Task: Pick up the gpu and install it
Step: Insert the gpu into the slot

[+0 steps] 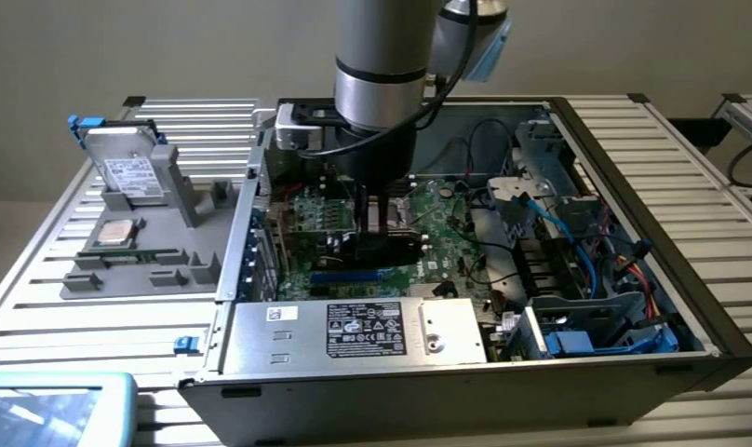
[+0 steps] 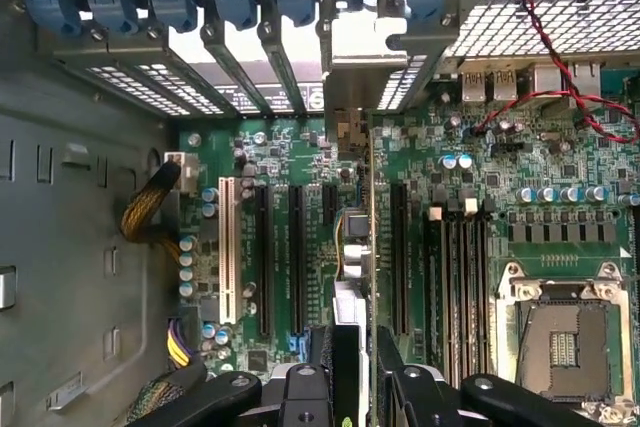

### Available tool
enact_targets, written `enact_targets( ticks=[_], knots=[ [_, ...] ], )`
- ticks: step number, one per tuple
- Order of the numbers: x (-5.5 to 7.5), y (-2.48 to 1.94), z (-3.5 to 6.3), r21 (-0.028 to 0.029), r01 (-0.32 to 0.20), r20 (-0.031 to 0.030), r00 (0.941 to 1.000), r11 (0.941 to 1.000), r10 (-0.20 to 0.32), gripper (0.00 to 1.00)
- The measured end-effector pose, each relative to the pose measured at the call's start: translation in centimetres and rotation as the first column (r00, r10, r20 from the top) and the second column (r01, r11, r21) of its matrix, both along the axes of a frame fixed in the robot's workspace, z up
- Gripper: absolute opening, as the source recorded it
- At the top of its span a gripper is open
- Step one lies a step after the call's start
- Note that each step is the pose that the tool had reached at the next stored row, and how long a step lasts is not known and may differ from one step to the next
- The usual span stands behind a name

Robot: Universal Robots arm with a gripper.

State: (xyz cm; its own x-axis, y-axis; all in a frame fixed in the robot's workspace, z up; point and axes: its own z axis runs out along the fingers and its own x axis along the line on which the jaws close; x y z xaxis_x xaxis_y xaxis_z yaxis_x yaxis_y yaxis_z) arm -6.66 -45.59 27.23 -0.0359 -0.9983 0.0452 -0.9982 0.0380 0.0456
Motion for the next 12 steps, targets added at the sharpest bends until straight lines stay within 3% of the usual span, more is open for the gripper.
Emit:
enact_targets(
  ticks=[12],
  knots=[
    [-0.83, 0.0, -0.58, 0.0009, 0.0, -0.0021, 1.0, 1.0, 0.0, 0.28]
  ],
)
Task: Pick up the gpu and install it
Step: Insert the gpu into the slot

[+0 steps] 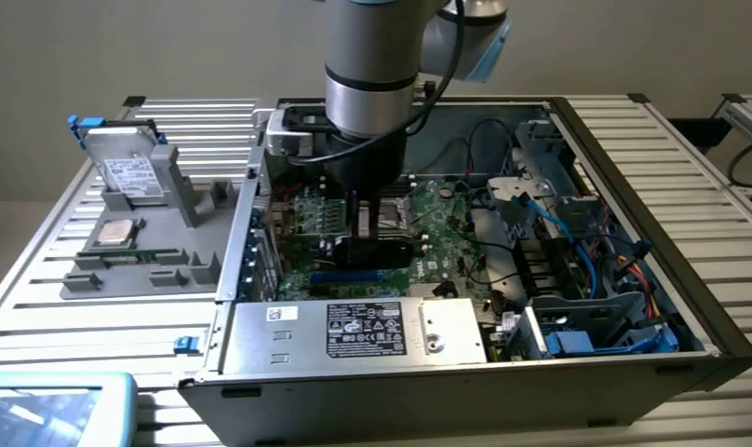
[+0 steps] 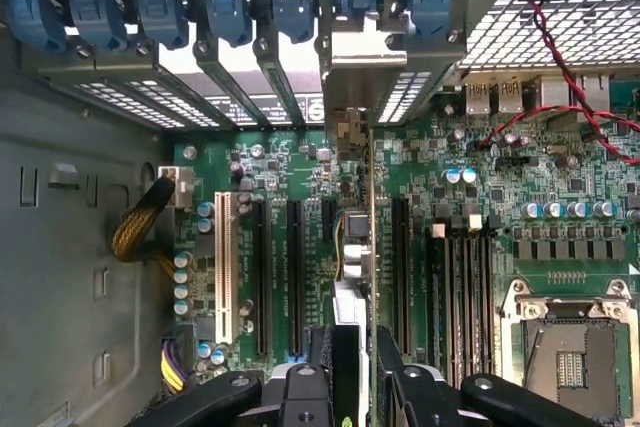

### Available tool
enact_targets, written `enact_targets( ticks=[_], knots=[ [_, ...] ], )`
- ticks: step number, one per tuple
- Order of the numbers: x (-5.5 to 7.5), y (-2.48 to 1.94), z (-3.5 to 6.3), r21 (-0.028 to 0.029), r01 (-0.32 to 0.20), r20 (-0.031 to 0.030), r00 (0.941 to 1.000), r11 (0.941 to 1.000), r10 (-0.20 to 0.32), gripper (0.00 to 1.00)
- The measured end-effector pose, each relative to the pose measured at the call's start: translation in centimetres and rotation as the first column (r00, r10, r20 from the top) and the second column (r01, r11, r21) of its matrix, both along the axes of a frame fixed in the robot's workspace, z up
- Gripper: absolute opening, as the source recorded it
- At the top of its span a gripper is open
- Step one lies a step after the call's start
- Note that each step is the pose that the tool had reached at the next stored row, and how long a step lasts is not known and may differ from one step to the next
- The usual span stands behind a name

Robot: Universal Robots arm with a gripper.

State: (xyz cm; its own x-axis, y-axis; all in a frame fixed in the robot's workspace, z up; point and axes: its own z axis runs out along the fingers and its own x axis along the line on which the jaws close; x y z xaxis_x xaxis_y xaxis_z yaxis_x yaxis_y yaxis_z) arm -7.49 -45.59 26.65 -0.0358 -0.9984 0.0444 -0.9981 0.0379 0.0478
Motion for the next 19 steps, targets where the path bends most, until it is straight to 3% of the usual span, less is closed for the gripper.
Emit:
enact_targets(
  ticks=[6, 14, 19],
  knots=[
    [-0.32, 0.01, -0.33, -0.0004, 0.0, -0.0052, 1.0, 1.0, 0.0, 0.28],
    [-0.5, 0.24, -0.58, 0.0002, 0.0, -0.0054, 1.0, 1.0, 0.0, 0.28],
    [-0.68, 0.25, -0.74, 0.0048, 0.001, -0.0056, 1.0, 1.0, -0.001, 0.28]
  ],
)
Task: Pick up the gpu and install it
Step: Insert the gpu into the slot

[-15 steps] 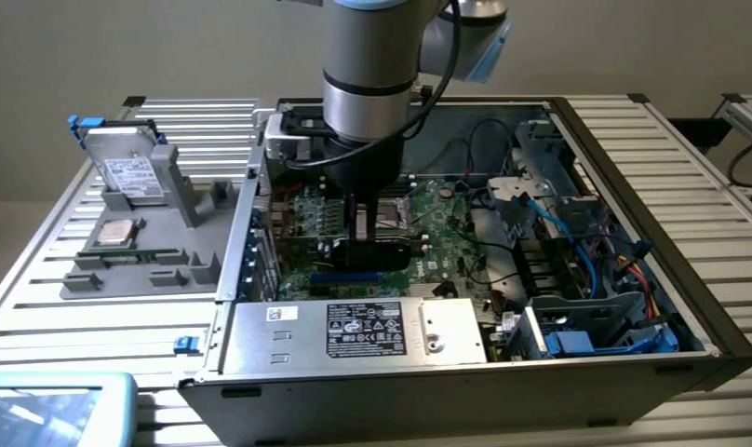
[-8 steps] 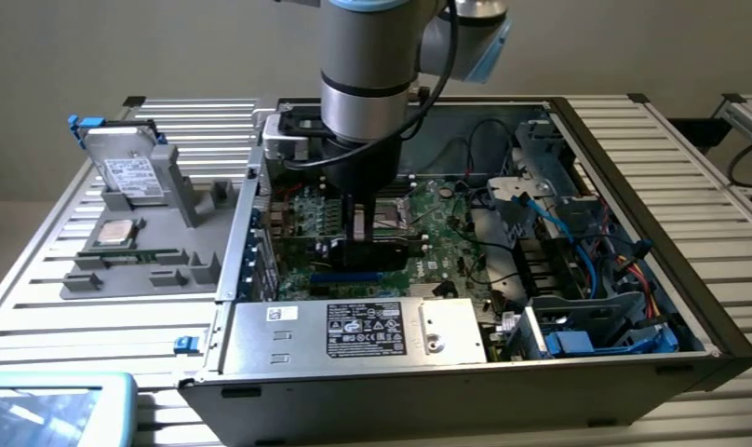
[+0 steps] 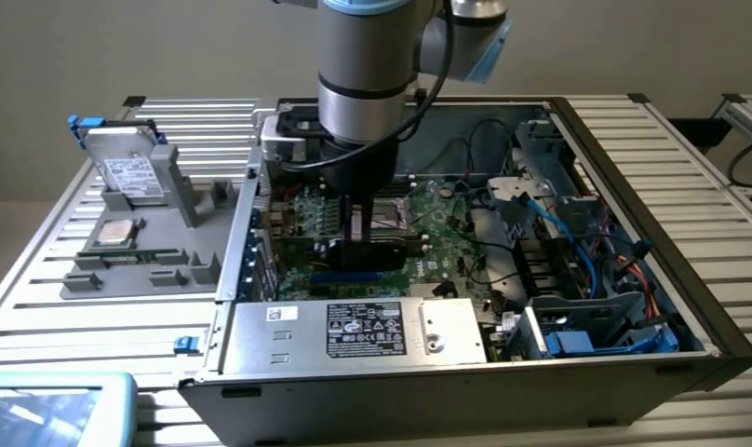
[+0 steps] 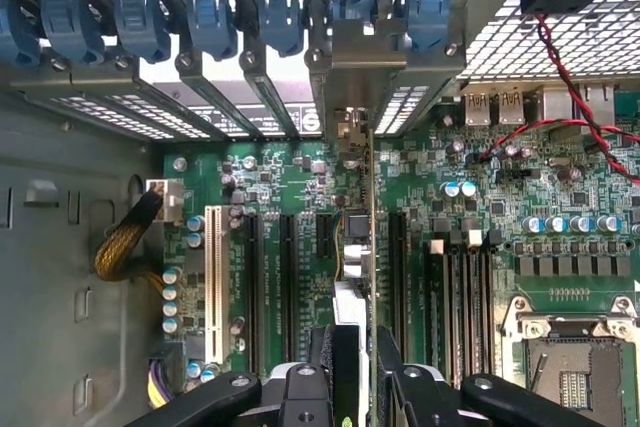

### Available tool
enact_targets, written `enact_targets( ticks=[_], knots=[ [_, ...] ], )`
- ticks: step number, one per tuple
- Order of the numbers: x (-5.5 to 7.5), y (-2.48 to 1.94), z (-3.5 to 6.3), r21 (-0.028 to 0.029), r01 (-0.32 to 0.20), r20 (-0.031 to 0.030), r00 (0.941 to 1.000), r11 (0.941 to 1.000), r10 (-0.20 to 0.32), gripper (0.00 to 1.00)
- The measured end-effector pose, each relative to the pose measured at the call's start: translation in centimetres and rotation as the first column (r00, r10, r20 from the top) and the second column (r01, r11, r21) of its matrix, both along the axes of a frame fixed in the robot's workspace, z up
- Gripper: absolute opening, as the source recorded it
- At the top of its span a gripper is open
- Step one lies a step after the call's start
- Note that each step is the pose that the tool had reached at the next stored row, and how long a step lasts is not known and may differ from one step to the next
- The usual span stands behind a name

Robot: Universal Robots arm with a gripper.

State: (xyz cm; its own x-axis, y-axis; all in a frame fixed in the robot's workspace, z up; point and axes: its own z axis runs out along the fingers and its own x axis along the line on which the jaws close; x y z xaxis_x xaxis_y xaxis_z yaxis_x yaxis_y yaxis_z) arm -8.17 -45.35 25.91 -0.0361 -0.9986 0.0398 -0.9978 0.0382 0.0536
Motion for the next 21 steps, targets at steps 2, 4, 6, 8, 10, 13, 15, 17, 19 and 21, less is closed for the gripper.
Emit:
enact_targets(
  ticks=[2, 4, 6, 8, 10, 13, 15, 17, 19, 21],
  knots=[
    [-0.11, 0.0, -0.1, 0.0033, 0.0, 0.0003, 1.0, 1.0, 0.0, 0.28],
    [-0.14, 0.0, -0.18, 0.0046, 0.001, 0.0001, 1.0, 1.0, -0.001, 0.28],
    [-0.15, 0.01, -0.29, 0.0057, 0.002, 0.0002, 1.0, 1.0, -0.002, 0.28],
    [-0.17, 0.01, -0.33, 0.0072, 0.003, -0.0009, 1.0, 1.0, -0.003, 0.28],
    [-0.18, 0.02, -0.35, 0.01, 0.003, -0.0029, 1.0, 0.9999, -0.003, 0.28],
    [-0.18, 0.03, -0.38, 0.012, 0.003, -0.0033, 1.0, 0.9999, -0.003, 0.28],
    [-0.19, 0.02, -0.39, 0.0122, 0.003, -0.0033, 1.0, 0.9999, -0.003, 0.28],
    [-0.19, 0.0, -0.41, 0.0124, 0.003, -0.0032, 1.0, 0.9999, -0.003, 0.28],
    [-0.2, -0.01, -0.43, 0.0121, 0.003, -0.0033, 1.0, 0.9999, -0.003, 0.28],
    [-0.2, -0.01, -0.46, 0.012, 0.003, -0.0034, 1.0, 0.9999, -0.003, 0.28]
  ],
)
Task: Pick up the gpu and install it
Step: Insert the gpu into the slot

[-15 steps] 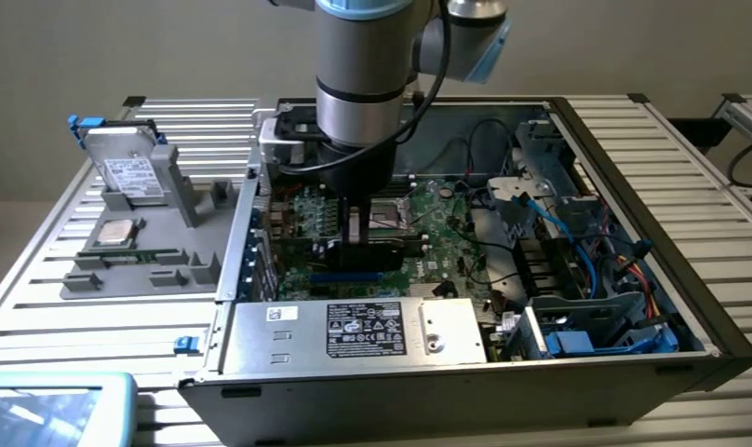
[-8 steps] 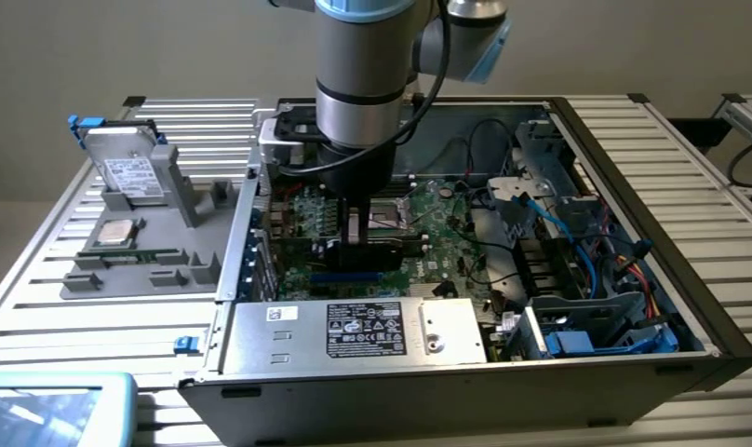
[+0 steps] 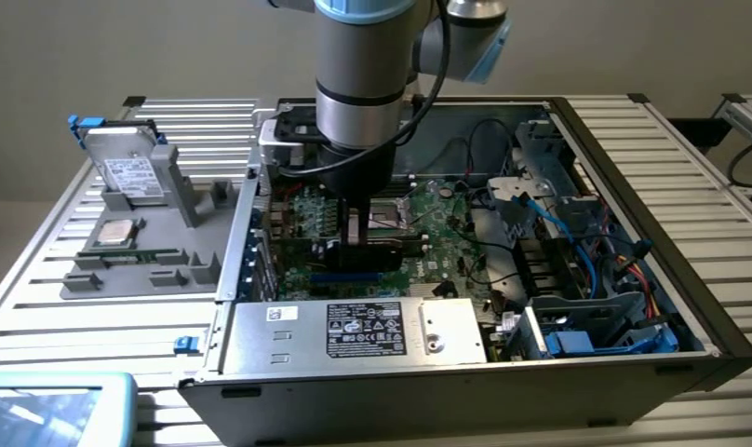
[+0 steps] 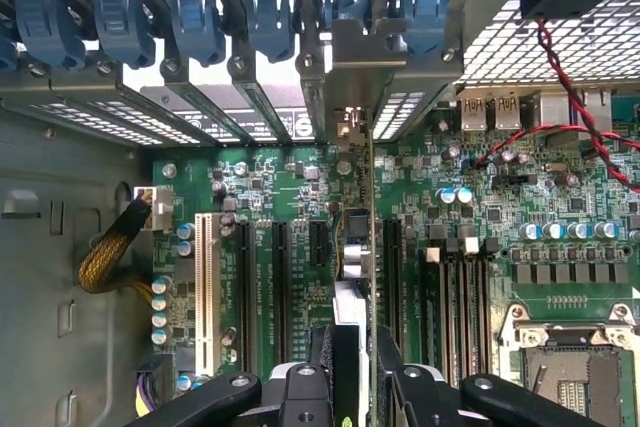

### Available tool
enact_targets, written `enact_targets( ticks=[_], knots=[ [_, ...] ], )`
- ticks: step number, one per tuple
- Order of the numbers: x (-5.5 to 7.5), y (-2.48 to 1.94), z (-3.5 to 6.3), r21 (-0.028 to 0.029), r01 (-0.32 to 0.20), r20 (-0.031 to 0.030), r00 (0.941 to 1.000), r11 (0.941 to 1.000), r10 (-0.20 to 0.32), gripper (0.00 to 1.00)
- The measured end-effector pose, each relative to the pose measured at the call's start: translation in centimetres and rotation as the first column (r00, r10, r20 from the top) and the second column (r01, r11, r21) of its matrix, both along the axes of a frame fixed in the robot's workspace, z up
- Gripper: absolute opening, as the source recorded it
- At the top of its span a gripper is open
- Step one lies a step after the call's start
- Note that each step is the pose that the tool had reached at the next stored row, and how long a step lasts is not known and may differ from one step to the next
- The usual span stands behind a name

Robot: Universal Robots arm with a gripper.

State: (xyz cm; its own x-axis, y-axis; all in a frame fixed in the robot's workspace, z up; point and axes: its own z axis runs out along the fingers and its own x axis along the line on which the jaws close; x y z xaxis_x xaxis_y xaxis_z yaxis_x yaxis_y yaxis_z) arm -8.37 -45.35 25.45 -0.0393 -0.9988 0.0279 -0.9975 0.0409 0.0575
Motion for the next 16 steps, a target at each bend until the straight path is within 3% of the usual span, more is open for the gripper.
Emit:
enact_targets(
  ticks=[16],
  knots=[
    [0.0, -0.08, -0.44, -0.0015, 0.0, -0.0051, 1.0, 1.0, 0.0, 0.28]
  ],
)
